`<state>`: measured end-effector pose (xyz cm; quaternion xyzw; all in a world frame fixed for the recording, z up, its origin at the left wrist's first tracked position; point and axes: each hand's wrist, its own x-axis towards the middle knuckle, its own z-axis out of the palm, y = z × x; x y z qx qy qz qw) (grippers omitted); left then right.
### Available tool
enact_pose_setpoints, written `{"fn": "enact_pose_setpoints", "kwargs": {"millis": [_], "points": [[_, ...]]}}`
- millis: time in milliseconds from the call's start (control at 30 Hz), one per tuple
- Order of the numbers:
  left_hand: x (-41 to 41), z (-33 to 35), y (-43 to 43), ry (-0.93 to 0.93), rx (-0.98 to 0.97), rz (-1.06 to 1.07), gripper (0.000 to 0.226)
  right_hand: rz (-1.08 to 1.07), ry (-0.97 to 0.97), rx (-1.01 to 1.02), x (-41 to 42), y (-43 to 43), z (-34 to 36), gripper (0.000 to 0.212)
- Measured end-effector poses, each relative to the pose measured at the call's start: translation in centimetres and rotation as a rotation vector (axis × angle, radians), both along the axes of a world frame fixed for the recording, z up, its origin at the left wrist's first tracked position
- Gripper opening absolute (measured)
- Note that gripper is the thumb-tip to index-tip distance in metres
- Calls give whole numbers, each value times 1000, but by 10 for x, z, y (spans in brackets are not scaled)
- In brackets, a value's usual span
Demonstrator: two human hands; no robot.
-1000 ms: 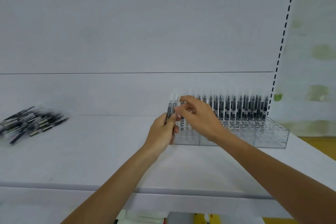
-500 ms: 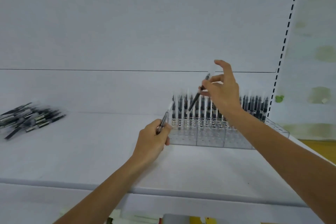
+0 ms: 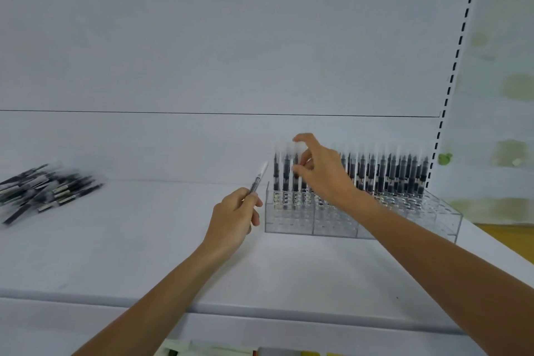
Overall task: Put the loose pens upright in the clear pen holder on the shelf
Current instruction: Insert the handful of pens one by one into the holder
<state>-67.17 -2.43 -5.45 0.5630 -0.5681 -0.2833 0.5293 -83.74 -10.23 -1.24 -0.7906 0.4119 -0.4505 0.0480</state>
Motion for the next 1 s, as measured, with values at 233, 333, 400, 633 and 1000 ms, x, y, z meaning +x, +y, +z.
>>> {"fn": "enact_pose_setpoints", "kwargs": {"millis": [233,333,400,633,1000], "points": [[-6,3,-1,8,-11,-27,26,-118,145,-51,5,3,-9,58],[-10,5,1,9,-34,-35,25,-171,122,-60,0,9,-11,64],[-14,6,2,8,-52,-45,25,-183,71,-137,-3,18,-12,57],[-45,5,10,-18,-80,-114,29,95,-239,107,1,54,-18,16],[-38,-12,25,-427,-143,-227,6,112,-626,132,-25,44,29,48]]}}
